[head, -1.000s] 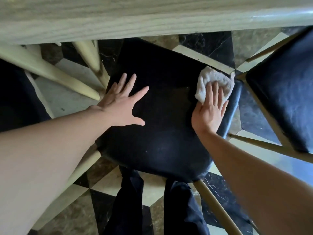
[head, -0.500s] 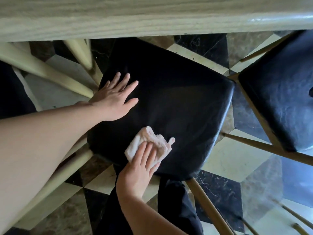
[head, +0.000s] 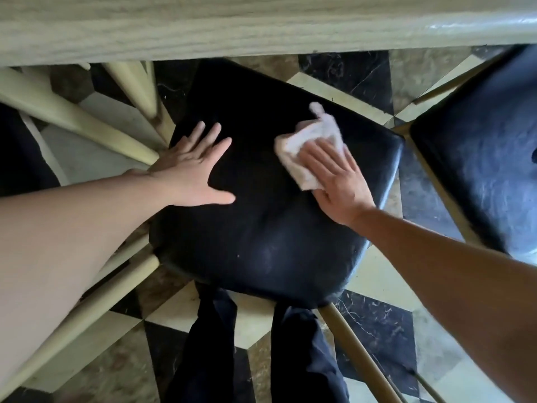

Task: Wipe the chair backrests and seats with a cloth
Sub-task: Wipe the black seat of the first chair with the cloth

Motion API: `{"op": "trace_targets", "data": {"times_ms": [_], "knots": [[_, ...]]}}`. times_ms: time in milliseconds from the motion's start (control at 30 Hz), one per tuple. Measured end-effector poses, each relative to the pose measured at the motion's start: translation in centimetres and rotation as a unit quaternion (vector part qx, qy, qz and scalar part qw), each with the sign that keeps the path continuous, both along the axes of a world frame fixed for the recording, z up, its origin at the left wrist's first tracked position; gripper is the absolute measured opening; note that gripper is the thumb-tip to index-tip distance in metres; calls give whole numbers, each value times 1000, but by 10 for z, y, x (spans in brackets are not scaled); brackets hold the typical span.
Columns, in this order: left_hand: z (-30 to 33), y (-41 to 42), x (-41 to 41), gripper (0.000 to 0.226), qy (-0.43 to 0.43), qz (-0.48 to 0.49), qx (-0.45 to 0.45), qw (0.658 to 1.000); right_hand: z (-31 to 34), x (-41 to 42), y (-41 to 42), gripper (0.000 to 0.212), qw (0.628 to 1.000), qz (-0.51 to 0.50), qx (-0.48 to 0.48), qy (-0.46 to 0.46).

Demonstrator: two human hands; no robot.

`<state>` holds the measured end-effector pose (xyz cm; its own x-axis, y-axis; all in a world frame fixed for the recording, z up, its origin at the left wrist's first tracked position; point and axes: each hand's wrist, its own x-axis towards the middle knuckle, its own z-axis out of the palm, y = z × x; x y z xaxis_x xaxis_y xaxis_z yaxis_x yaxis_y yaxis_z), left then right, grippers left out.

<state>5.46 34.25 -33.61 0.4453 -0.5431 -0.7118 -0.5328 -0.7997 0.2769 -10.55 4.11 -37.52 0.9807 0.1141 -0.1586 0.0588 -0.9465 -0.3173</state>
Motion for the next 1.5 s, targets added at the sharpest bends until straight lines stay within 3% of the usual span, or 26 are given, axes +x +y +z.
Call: {"op": "trace_targets", "data": {"times_ms": [67,167,233,300,367,433,500,567,600,667,733,800,867,967,1067,1167,1267,1367,1500], "knots": [[-2,-2,-6,135,-25,-37,28,999,3,-25,26,63,974,-224,3,-7],[-4,-7,-14,146,-54,-40,40,997,7,-44,102,69,867,-498,27,7],[-5,-8,-16,148,-67,-35,36,997,15,-46,154,77,806,-587,58,41],[-6,-7,-16,148,-71,-33,35,996,20,-47,200,82,793,-599,79,76],[-5,-8,-15,147,-67,-30,36,997,21,-55,238,83,835,-533,82,106],[-3,-12,-15,140,-59,-16,31,998,22,-72,258,78,904,-396,101,128],[0,-14,-14,129,-55,-4,24,998,23,-91,248,72,962,-210,122,129],[2,-13,-13,128,-53,-6,27,998,19,-106,210,71,988,38,85,123],[3,-12,-12,131,-51,-9,31,998,15,-107,183,73,975,180,57,120],[3,-11,-13,137,-51,-19,40,998,8,-90,129,74,904,414,26,102],[2,-10,-15,138,-56,-24,42,997,4,-56,91,73,851,514,37,100],[1,-10,-16,134,-59,-21,37,997,-1,-23,68,79,856,508,18,98],[2,-12,-17,129,-60,-16,38,997,0,3,44,83,906,414,-17,82],[2,-13,-16,128,-57,-6,34,998,9,22,2,76,984,173,-33,41],[2,-12,-18,127,-53,-10,31,998,14,8,-15,75,992,-118,-26,25],[0,-13,-19,126,-63,-11,38,997,16,-24,23,71,917,-397,-9,34],[-4,-13,-20,125,-67,-12,47,997,22,-60,93,75,812,-580,37,54],[-6,-12,-20,124,-67,-5,35,997,32,-94,165,77,726,-673,87,113],[-6,-11,-19,127,-71,-10,35,997,42,-108,228,76,664,-711,152,177]]}}
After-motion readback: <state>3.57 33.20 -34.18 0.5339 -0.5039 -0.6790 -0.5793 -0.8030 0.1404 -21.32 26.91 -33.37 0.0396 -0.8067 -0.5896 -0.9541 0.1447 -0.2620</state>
